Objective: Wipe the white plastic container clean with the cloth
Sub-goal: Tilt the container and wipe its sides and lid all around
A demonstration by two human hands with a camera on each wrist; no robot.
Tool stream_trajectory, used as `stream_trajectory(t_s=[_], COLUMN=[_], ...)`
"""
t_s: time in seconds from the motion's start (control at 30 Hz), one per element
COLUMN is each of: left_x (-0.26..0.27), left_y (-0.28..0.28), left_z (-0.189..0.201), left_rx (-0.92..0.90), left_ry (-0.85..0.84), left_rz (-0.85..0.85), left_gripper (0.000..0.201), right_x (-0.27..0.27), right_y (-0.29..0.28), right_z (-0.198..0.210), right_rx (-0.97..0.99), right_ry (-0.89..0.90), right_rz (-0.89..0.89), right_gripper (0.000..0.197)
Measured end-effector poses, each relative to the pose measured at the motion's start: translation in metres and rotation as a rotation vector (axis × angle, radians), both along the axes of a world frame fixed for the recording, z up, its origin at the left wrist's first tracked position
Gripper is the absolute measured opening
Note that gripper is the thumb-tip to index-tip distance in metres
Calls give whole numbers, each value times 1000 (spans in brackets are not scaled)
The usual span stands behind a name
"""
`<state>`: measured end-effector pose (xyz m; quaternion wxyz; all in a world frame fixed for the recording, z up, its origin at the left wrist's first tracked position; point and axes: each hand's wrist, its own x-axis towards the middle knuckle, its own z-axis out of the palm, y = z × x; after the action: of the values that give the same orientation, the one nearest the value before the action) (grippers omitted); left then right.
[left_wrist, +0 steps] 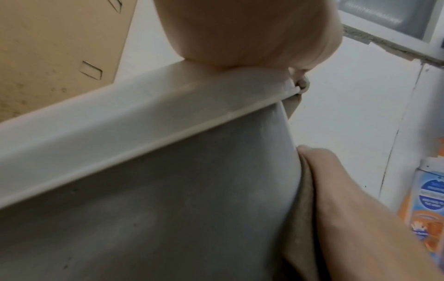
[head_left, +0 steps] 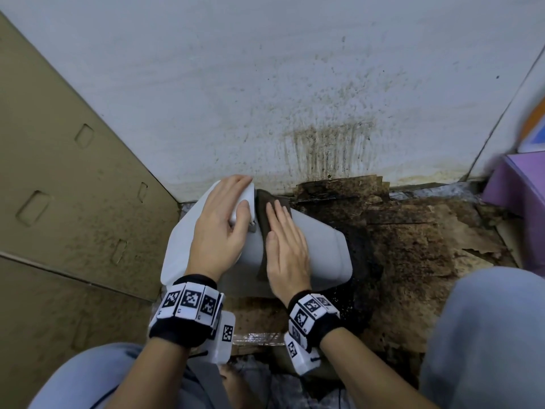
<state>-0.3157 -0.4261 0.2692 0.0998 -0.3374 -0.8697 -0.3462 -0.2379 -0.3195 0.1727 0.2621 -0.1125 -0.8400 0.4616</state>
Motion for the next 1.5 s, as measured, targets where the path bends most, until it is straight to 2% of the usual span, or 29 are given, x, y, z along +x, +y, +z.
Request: stream_trajectory(t_s=[0.07,0.2,0.33,0.43,0.6,0.73,0.9,1.03,1.13,1.23,1.4,1.5], left_x=[0,1,3,3,3,4,3,2,2,2,5,6], left_y=[1,0,0,0,1,3,2,-1,-2,-3,-1,0], left_z=[0,2,3,3,3,3,2,1,1,2,6,6], left_rx=[2,22,27,31,32,33,22,11,13,25,60,54], left_ry=[-4,-8,-15,-18,-10,-10,10,10,11,9,23,19], left_rz=[-7,5,3,-2,15,16,7,11,9,15,7,2], left_gripper=[44,43,42,42,41,42,42,43,43,42,38,38], right_x=[1,6,20,24,18,7,-15,-24,-21,-16,5,20], right_y=[14,40,70,82,73,47,10,14,23,35,77,96], right_z=[-11,-44,-86,-95,-81,-55,6,16,6,-10,-64,-88], right_rx=[24,-72,-171,-252,-233,-236,-121,-70,-16,-44,-156,-280], right_ry=[0,-43,-202,-304,-377,-315,-129,-91,-106,-164,-375,-493], right_rz=[12,-22,-124,-181,-193,-189,27,137,136,101,-51,-158], right_gripper=[52,54,58,61,66,63,64,56,55,55,61,54])
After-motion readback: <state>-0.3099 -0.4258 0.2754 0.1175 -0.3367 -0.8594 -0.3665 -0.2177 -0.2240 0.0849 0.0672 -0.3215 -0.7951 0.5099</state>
